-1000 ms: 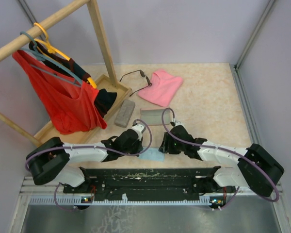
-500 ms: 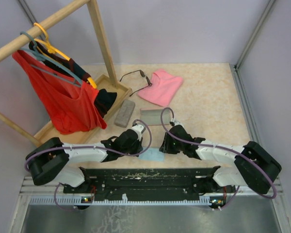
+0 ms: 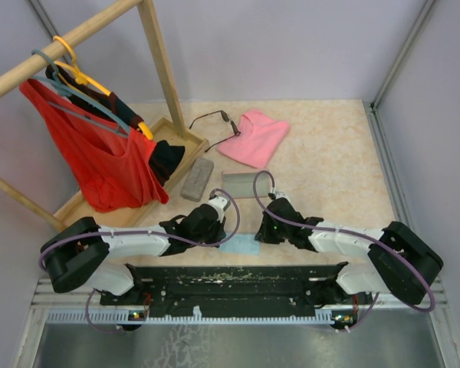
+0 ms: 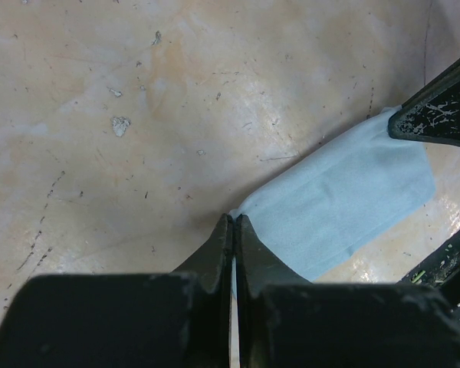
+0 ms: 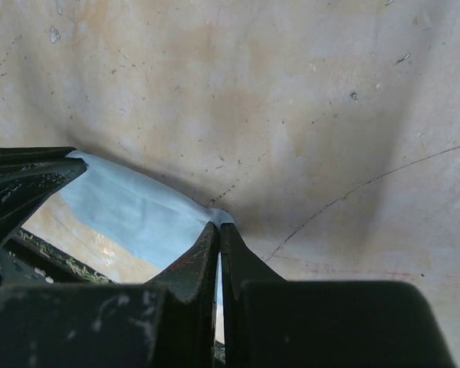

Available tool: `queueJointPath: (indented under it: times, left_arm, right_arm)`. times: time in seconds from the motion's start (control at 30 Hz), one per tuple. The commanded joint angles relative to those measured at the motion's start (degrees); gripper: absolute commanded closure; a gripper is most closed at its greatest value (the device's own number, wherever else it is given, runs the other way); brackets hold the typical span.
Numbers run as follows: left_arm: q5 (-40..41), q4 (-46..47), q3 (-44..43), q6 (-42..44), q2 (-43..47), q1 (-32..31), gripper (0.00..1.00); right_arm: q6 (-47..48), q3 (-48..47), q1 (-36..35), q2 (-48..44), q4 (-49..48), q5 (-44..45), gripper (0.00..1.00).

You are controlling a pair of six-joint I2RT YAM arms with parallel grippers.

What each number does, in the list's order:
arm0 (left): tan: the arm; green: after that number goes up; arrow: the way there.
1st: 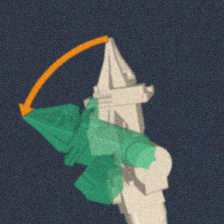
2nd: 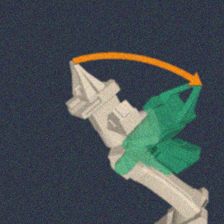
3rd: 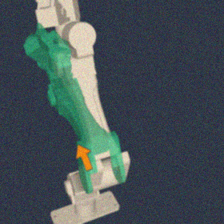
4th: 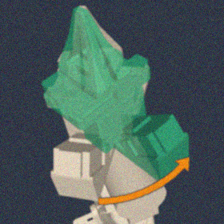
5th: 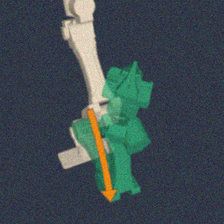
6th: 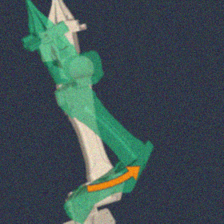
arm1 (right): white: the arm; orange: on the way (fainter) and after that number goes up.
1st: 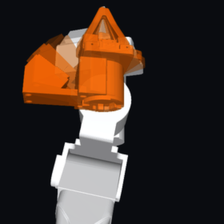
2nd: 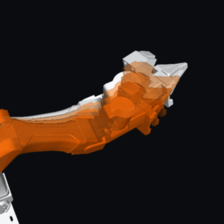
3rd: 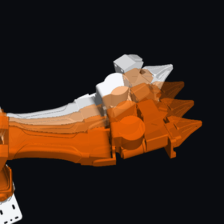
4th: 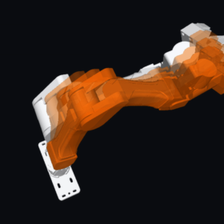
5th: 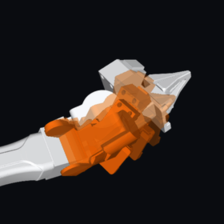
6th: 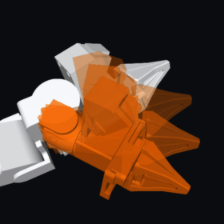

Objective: Organize the sunglasses
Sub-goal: Pick up the glasses cleaning cloth from the center of the board.

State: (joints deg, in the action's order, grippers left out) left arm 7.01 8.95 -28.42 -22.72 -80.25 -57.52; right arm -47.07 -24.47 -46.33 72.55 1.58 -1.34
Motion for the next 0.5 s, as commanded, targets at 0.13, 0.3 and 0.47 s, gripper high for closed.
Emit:
queueJointPath:
  times: [0.13,0.3,0.47]
  left_arm:
    - [-1.12,-3.44,1.22,-0.22,-0.09,-0.18,0.99]
    - [-0.54,-0.83,0.77,-0.70,0.67,-0.17,0.99]
    - [1.20,0.65,-2.03,-0.13,-2.22,0.10,0.99]
  right_arm:
    - [1.90,0.21,0.10,-0.84,-0.79,0.84,1.00]
    - [2.77,0.04,0.10,-3.73,-2.61,1.81,1.00]
    - [2.96,-1.96,0.42,-3.62,-2.34,6.93,1.00]
